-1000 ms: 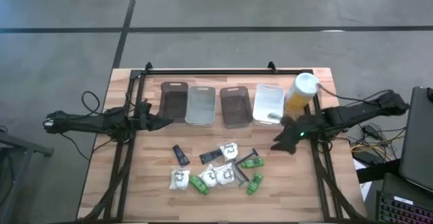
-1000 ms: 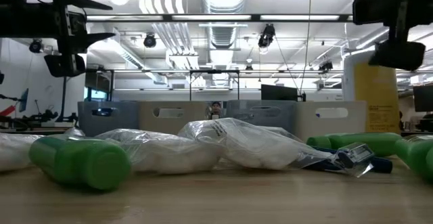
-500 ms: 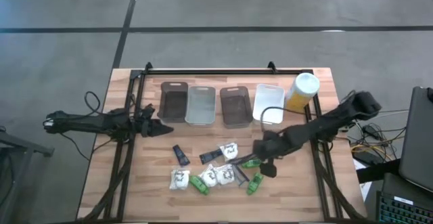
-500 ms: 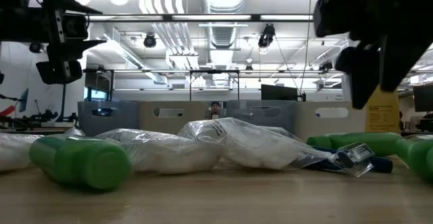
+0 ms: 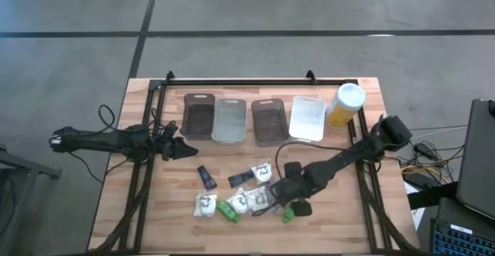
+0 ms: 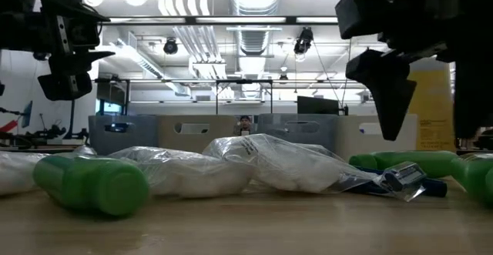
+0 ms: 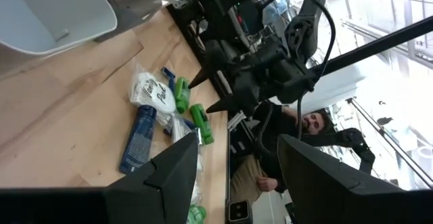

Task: Pick & Place Travel size toiletries
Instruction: Put the green shampoo into the white bin

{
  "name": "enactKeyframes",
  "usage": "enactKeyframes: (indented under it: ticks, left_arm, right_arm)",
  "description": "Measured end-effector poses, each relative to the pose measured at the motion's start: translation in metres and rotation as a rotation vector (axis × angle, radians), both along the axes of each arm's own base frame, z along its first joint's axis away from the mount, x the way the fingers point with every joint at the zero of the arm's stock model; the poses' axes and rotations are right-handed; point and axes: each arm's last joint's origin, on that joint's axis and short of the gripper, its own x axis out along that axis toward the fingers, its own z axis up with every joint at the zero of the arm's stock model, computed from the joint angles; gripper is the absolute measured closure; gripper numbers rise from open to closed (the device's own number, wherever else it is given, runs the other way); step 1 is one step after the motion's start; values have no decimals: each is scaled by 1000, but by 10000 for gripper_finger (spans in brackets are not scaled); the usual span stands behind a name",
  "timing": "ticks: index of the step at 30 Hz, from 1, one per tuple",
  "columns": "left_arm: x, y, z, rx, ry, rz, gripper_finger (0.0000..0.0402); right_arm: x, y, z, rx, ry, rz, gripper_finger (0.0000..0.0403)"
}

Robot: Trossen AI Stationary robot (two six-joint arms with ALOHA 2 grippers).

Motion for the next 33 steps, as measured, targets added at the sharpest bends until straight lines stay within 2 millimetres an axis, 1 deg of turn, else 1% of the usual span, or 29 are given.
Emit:
enactKeyframes:
  ticks: [6,9,14,18,23,27,33]
  left_arm:
    - [0,0,0,-2,0,1,193]
    - [0,0,0,-2,0,1,193]
    - [0,0,0,-3,0,4,193]
    - [0,0,0,-3,-1,9,193]
    - [0,1,0,-4,-2,17,193]
    - [0,1,0,-4,-3,17,193]
    - [0,1,0,1,-5,40,193]
  right_arm:
    - [1,-1,-13,-48,9,-81,42]
    - [2,-2,-15,-49,9,-85,57]
    - [1,-3,-29,-67,53,-104,97]
    - [0,-3,-35,-59,61,-128,134]
    - [0,-5,-37,-48,62,-139,180]
    - [1,-4,-34,-38,57,-203,214]
    - [5,-3,-30,-55,21,-252,266]
